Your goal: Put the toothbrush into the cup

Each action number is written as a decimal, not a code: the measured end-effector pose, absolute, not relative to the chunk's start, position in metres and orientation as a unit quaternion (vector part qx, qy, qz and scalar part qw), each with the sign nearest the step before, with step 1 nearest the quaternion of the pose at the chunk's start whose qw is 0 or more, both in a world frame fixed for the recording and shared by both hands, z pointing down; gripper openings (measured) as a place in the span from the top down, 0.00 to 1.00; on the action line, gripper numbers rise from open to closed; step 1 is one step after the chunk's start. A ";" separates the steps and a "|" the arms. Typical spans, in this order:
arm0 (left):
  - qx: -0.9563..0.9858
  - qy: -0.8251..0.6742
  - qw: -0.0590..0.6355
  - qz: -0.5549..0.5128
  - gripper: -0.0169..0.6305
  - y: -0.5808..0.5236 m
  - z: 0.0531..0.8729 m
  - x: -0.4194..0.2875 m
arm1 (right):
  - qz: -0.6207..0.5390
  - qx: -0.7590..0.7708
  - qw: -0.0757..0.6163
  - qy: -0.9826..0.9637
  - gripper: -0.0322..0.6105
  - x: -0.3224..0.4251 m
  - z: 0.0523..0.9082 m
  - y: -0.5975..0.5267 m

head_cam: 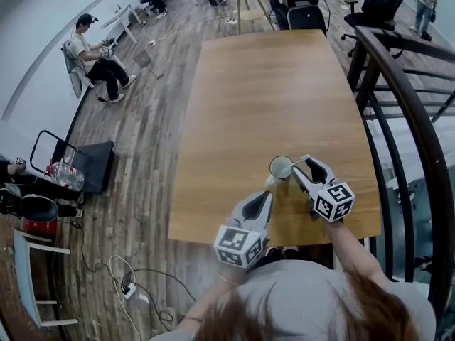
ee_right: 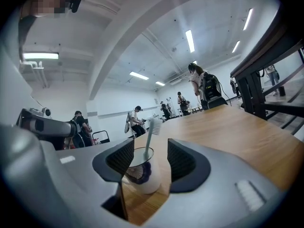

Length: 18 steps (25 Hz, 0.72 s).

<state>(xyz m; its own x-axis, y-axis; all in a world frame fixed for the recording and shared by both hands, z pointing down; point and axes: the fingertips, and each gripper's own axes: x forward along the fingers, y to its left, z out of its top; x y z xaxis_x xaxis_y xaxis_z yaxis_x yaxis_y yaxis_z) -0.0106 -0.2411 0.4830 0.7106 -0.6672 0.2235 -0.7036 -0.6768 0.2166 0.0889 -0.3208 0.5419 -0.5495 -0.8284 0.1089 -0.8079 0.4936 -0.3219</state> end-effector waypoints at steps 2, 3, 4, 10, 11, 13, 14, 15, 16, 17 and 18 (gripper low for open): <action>0.915 -0.370 0.145 0.062 0.98 -0.242 0.484 -0.006 | -0.170 -0.484 0.035 0.858 0.62 0.097 0.541 -0.315; 0.916 -0.368 0.145 0.062 0.98 -0.243 0.484 -0.003 | -0.170 -0.488 0.039 0.855 0.62 0.101 0.539 -0.312; 0.917 -0.365 0.145 0.062 0.98 -0.244 0.484 0.000 | -0.169 -0.492 0.044 0.853 0.62 0.105 0.536 -0.309; 0.923 -0.350 0.146 0.064 0.98 -0.247 0.485 0.018 | -0.156 -0.491 0.035 0.856 0.83 0.106 0.507 -0.286; 0.924 -0.347 0.146 0.064 0.98 -0.247 0.485 0.021 | -0.152 -0.489 0.034 0.858 0.90 0.104 0.501 -0.284; 0.926 -0.343 0.146 0.063 0.98 -0.246 0.484 0.027 | -0.143 -0.485 0.037 0.862 0.96 0.100 0.490 -0.279; 0.926 -0.342 0.146 0.062 0.98 -0.246 0.484 0.029 | -0.141 -0.482 0.039 0.864 0.96 0.097 0.485 -0.276; 0.927 -0.341 0.146 0.062 0.98 -0.246 0.483 0.031 | -0.142 -0.479 0.042 0.865 0.96 0.094 0.481 -0.273; 0.927 -0.340 0.146 0.061 0.98 -0.245 0.482 0.032 | -0.144 -0.476 0.043 0.867 0.96 0.091 0.479 -0.271; 0.927 -0.340 0.145 0.061 0.98 -0.245 0.481 0.034 | -0.144 -0.472 0.040 0.869 0.96 0.089 0.477 -0.268; 0.927 -0.340 0.144 0.060 0.98 -0.245 0.480 0.035 | -0.142 -0.469 0.036 0.871 0.96 0.086 0.477 -0.266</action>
<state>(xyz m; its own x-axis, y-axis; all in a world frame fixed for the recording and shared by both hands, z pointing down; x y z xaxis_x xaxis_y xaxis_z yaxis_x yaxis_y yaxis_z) 0.0347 -0.2453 0.4804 0.7612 -0.6135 0.2102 -0.6483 -0.7270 0.2262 0.0863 -0.2660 0.4769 -0.5583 -0.8266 0.0713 -0.8064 0.5205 -0.2807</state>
